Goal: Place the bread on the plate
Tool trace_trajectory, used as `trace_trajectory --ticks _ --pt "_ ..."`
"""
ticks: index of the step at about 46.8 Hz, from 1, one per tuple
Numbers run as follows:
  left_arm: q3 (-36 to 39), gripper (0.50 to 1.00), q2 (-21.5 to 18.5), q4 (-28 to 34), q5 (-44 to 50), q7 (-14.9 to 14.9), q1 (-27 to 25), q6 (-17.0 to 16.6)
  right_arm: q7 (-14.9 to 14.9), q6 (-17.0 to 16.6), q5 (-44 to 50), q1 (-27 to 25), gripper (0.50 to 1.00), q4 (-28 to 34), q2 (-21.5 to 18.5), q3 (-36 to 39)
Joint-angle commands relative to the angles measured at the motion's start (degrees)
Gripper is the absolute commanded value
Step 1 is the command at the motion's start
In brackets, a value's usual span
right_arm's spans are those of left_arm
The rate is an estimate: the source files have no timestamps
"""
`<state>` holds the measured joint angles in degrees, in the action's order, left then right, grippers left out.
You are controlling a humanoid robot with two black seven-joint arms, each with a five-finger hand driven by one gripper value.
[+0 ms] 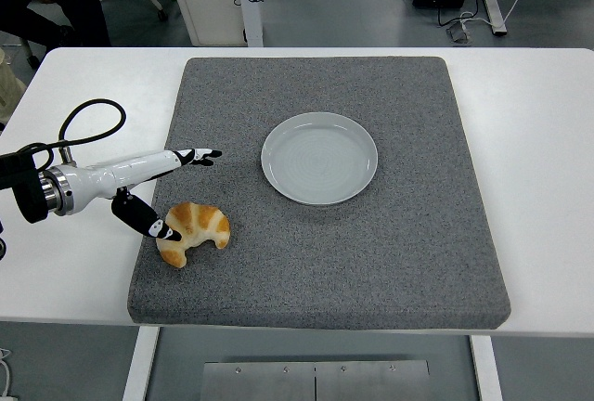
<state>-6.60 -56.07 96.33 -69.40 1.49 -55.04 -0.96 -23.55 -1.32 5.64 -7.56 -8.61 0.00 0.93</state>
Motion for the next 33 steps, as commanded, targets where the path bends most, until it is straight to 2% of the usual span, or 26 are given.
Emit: trace_trajectory --ticks 1,15,33 --pt "0.00 0.972 0.08 -0.09 -2.14 0.00 0.72 -0.27 -0.01 0.01 -0.01 0.00 1.000 0.00 0.00 0.04" --pt "-0.08 0.972 1.40 -0.18 -5.49 -0.09 3.45 -3.17 -0.01 0.01 -0.01 0.00 1.000 0.00 0.00 0.04" --pt "-1.40 0.972 1.48 -0.09 -5.13 -0.09 3.36 -3.35 -0.01 0.01 -0.01 0.00 1.000 0.00 0.00 -0.05"
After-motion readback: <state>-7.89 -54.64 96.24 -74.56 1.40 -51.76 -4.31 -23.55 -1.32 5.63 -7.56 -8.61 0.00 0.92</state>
